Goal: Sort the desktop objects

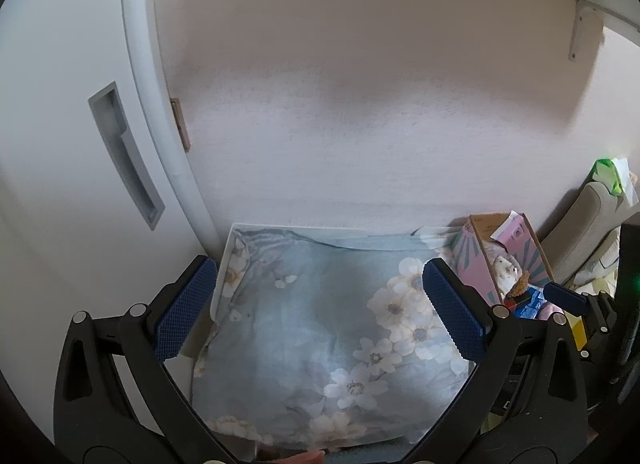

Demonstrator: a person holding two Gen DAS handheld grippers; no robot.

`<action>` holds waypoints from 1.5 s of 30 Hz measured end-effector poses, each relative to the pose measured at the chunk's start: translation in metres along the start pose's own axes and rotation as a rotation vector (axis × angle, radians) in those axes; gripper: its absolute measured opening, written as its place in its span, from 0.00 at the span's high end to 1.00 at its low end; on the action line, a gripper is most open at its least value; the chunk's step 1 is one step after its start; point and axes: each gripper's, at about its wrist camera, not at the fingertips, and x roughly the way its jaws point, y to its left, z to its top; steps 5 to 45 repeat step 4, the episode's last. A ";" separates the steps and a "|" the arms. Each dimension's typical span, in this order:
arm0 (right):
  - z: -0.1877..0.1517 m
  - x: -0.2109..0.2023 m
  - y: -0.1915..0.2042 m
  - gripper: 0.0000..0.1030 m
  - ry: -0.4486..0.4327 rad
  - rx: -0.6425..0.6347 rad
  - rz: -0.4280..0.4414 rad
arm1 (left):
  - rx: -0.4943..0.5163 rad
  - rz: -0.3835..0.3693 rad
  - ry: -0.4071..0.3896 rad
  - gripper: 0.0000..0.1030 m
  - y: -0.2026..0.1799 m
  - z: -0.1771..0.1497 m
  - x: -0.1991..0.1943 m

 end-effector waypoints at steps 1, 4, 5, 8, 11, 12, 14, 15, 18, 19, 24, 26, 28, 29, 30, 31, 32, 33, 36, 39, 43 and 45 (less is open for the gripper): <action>0.000 0.001 0.000 0.01 0.002 0.002 -0.001 | -0.001 -0.004 -0.004 0.00 0.000 0.000 -0.001; 0.001 0.001 -0.001 0.01 0.002 0.006 -0.004 | 0.010 -0.014 -0.003 0.00 -0.001 0.000 -0.001; 0.001 0.001 -0.001 0.01 0.002 0.006 -0.004 | 0.010 -0.014 -0.003 0.00 -0.001 0.000 -0.001; 0.001 0.001 -0.001 0.01 0.002 0.006 -0.004 | 0.010 -0.014 -0.003 0.00 -0.001 0.000 -0.001; 0.001 0.001 -0.001 0.01 0.002 0.006 -0.004 | 0.010 -0.014 -0.003 0.00 -0.001 0.000 -0.001; 0.001 0.001 -0.001 0.01 0.002 0.006 -0.004 | 0.010 -0.014 -0.003 0.00 -0.001 0.000 -0.001; 0.001 0.001 -0.001 0.01 0.002 0.006 -0.004 | 0.010 -0.014 -0.003 0.00 -0.001 0.000 -0.001; 0.001 0.001 -0.001 0.01 0.002 0.006 -0.004 | 0.010 -0.014 -0.003 0.00 -0.001 0.000 -0.001; 0.001 0.001 -0.001 0.01 0.002 0.006 -0.004 | 0.010 -0.014 -0.003 0.00 -0.001 0.000 -0.001; 0.001 0.001 -0.001 0.01 0.002 0.006 -0.004 | 0.010 -0.014 -0.003 0.00 -0.001 0.000 -0.001; 0.001 0.001 -0.001 0.01 0.002 0.006 -0.004 | 0.010 -0.014 -0.003 0.00 -0.001 0.000 -0.001; 0.001 0.001 -0.001 0.01 0.002 0.006 -0.004 | 0.010 -0.014 -0.003 0.00 -0.001 0.000 -0.001; 0.001 0.001 -0.001 0.01 0.002 0.006 -0.004 | 0.010 -0.014 -0.003 0.00 -0.001 0.000 -0.001; 0.001 0.001 -0.001 0.01 0.002 0.006 -0.004 | 0.010 -0.014 -0.003 0.00 -0.001 0.000 -0.001; 0.001 0.001 -0.001 0.01 0.002 0.006 -0.004 | 0.010 -0.014 -0.003 0.00 -0.001 0.000 -0.001; 0.001 0.001 -0.001 0.01 0.002 0.006 -0.004 | 0.010 -0.014 -0.003 0.00 -0.001 0.000 -0.001; 0.001 0.001 -0.001 0.01 0.002 0.006 -0.004 | 0.010 -0.014 -0.003 0.00 -0.001 0.000 -0.001; 0.001 0.001 -0.001 0.01 0.002 0.006 -0.004 | 0.010 -0.014 -0.003 0.00 -0.001 0.000 -0.001; 0.001 0.001 -0.001 0.01 0.002 0.006 -0.004 | 0.010 -0.014 -0.003 0.00 -0.001 0.000 -0.001; 0.001 0.001 -0.001 0.01 0.002 0.006 -0.004 | 0.010 -0.014 -0.003 0.00 -0.001 0.000 -0.001; 0.001 0.001 -0.001 0.01 0.002 0.006 -0.004 | 0.010 -0.014 -0.003 0.00 -0.001 0.000 -0.001; 0.001 0.001 -0.001 0.01 0.002 0.006 -0.004 | 0.010 -0.014 -0.003 0.00 -0.001 0.000 -0.001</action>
